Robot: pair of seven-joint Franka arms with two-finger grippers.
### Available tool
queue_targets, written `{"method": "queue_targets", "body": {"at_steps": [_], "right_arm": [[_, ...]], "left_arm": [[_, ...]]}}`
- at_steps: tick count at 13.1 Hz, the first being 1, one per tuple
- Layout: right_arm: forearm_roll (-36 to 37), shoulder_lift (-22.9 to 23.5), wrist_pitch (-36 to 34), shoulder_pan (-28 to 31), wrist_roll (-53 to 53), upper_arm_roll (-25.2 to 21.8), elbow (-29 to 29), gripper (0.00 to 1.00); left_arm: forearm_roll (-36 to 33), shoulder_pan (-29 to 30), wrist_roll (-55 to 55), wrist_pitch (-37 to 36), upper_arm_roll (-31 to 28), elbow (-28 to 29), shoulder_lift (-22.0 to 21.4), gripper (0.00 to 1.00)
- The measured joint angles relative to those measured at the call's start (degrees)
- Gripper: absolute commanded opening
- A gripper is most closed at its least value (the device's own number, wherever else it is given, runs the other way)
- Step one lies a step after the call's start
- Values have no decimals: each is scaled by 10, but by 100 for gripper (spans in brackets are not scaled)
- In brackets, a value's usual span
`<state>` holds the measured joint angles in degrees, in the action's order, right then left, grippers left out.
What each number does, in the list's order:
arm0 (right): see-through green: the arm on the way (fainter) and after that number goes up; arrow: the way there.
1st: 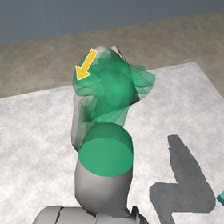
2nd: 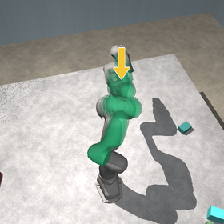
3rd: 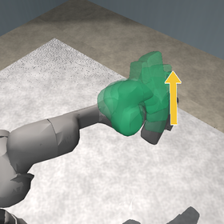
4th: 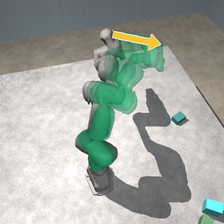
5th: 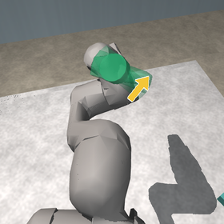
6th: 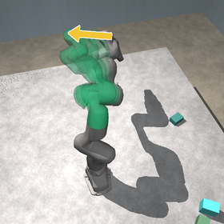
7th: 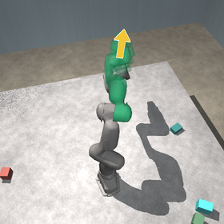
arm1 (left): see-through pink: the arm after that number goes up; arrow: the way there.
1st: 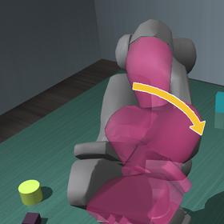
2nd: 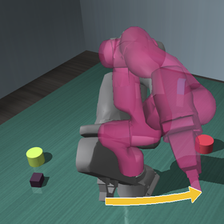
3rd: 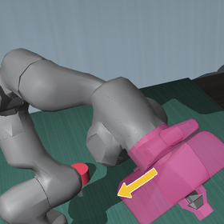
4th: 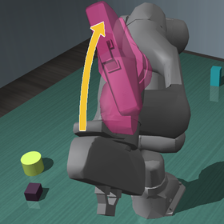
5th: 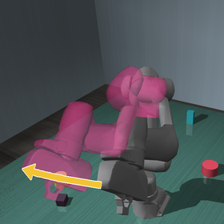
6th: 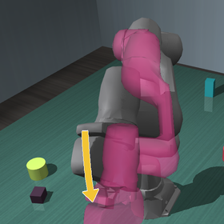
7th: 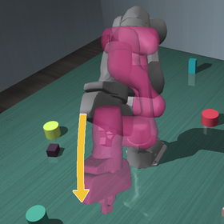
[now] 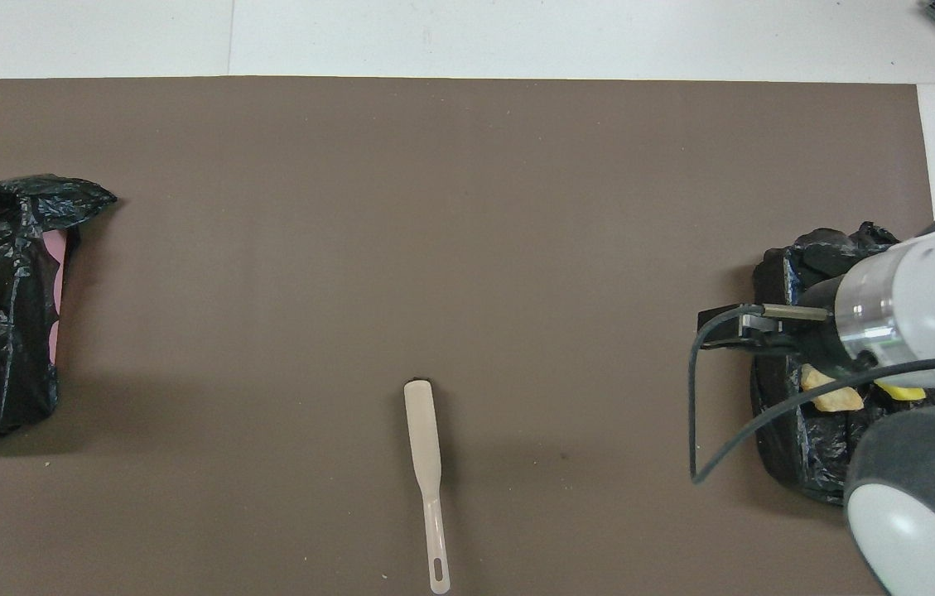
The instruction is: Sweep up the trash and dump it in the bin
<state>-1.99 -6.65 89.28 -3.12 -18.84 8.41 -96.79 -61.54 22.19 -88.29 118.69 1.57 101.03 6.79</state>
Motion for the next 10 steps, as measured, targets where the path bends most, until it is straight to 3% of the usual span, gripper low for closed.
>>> {"method": "queue_targets", "body": {"at_steps": [3,5,8,10], "right_arm": [[38,66,-56,6,14,0,121,100],[60,91,-82,8,14,0,170,100],[25,94,-87,25,14,0,182,100],[6,94,-87,37,14,-1,183,100]], "left_arm": [[-47,-17,6,-17,0,6,-25,0],[-94,-40,18,-58,0,7,-40,0],[-121,-101,72,-141,2,11,-46,0],[-122,-113,100,-135,3,26,-51,0]]}}
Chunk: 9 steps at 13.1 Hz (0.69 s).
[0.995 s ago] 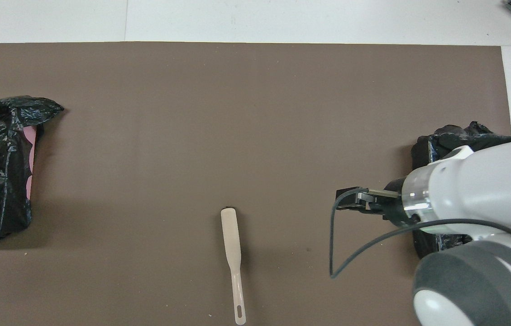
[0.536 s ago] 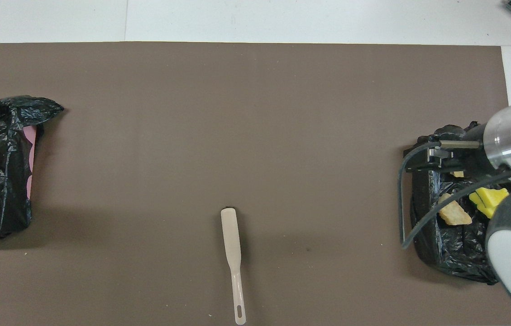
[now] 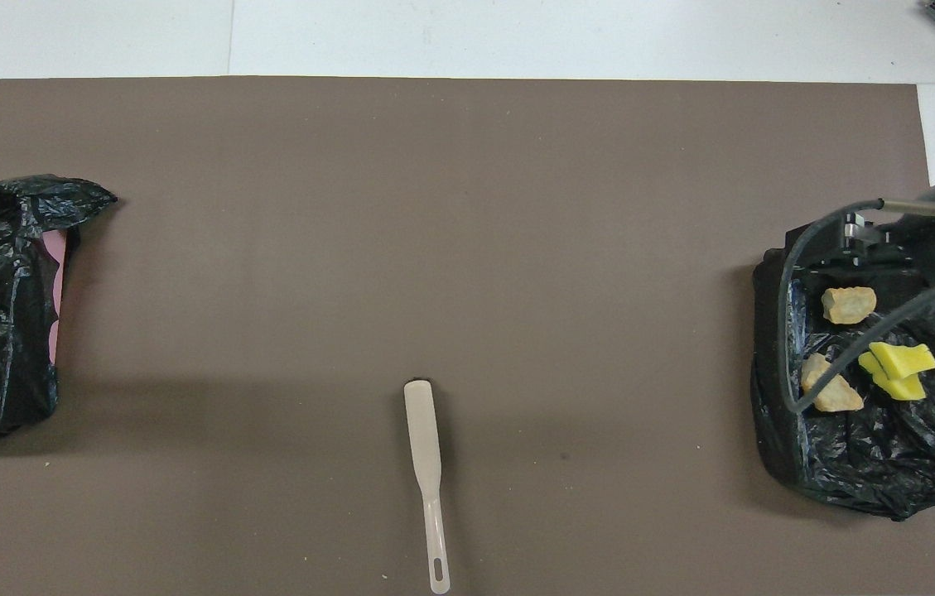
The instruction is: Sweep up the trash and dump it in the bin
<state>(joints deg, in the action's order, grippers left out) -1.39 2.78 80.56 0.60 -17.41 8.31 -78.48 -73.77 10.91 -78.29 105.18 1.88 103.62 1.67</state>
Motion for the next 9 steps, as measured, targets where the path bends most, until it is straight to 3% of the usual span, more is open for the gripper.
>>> {"method": "queue_targets", "body": {"at_steps": [3,9], "right_arm": [[0,0,0,1,0,0,0,100],[5,0,0,6,0,0,0,100]], "left_arm": [[-1,6,11,35,-7,39,-21,0],[-1,7,11,31,-9,48,-33,0]]}}
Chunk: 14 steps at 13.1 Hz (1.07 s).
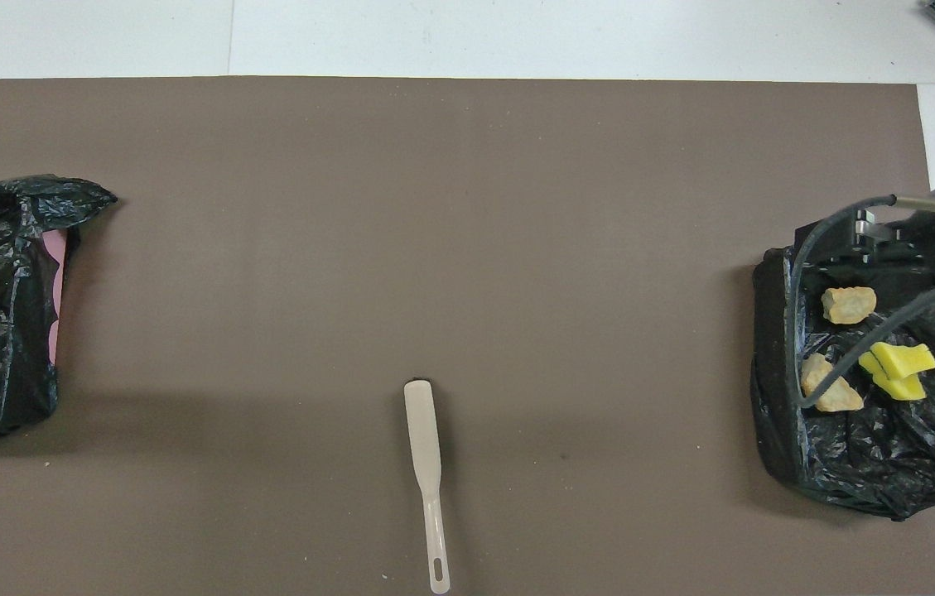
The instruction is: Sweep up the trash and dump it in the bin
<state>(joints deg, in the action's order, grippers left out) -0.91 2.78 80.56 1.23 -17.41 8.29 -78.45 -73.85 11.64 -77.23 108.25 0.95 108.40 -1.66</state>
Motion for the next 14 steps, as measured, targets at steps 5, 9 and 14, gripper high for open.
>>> {"method": "queue_targets", "body": {"at_steps": [5,9,14], "right_arm": [[0,0,1,5,0,0,0,100],[22,0,2,2,29,-4,1,100],[22,0,2,-62,63,-89,-1,100]], "left_arm": [[60,-15,4,-37,8,-2,-18,0],[185,-63,69,-97,13,-4,-24,0],[371,-130,269,-169,18,-5,-24,0]]}}
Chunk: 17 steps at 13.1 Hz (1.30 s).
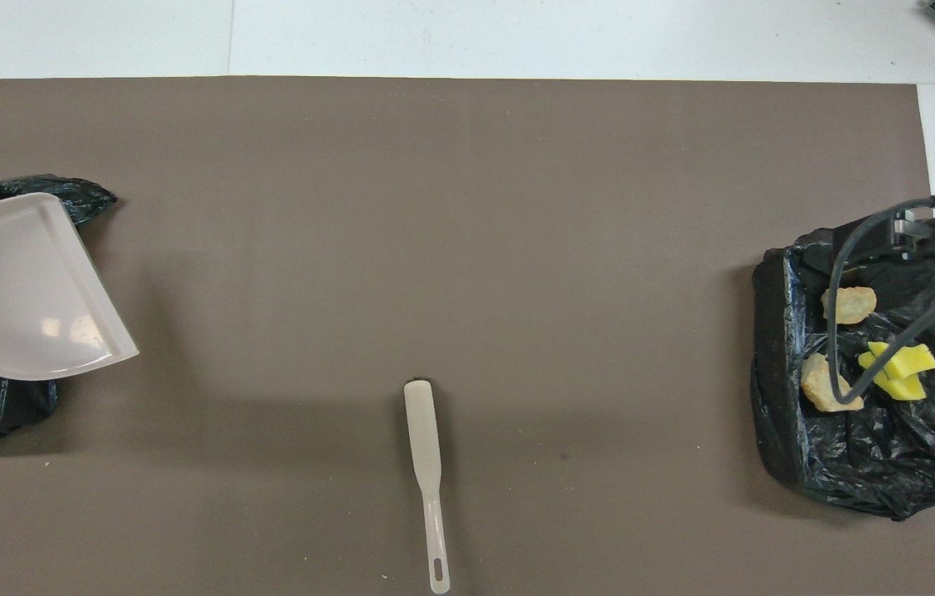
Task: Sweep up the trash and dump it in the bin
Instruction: 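Bring the empty dustpan back to the mat center with the left gripper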
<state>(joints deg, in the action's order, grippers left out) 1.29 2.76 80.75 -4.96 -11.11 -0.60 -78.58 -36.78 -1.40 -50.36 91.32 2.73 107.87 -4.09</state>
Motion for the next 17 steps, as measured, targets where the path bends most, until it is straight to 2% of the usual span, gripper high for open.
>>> {"method": "queue_targets", "body": {"at_steps": [5,7,9,12,15,17], "right_arm": [[0,0,0,1,8,-7,-1,100],[0,0,0,1,8,-7,-1,100],[0,0,0,1,8,-7,-1,100],[0,0,0,1,8,-7,-1,100],[0,0,0,1,8,-7,-1,100],[0,0,0,1,8,-7,-1,100]], "left_arm": [[201,-57,251,-12,2,0,-6,0],[257,-95,355,-7,3,-1,-8,0],[310,-126,456,27,4,-3,-9,0],[347,-168,562,80,8,-3,0,0],[371,-214,625,118,10,-16,44,0],[374,-251,679,131,10,-51,105,0]]}}
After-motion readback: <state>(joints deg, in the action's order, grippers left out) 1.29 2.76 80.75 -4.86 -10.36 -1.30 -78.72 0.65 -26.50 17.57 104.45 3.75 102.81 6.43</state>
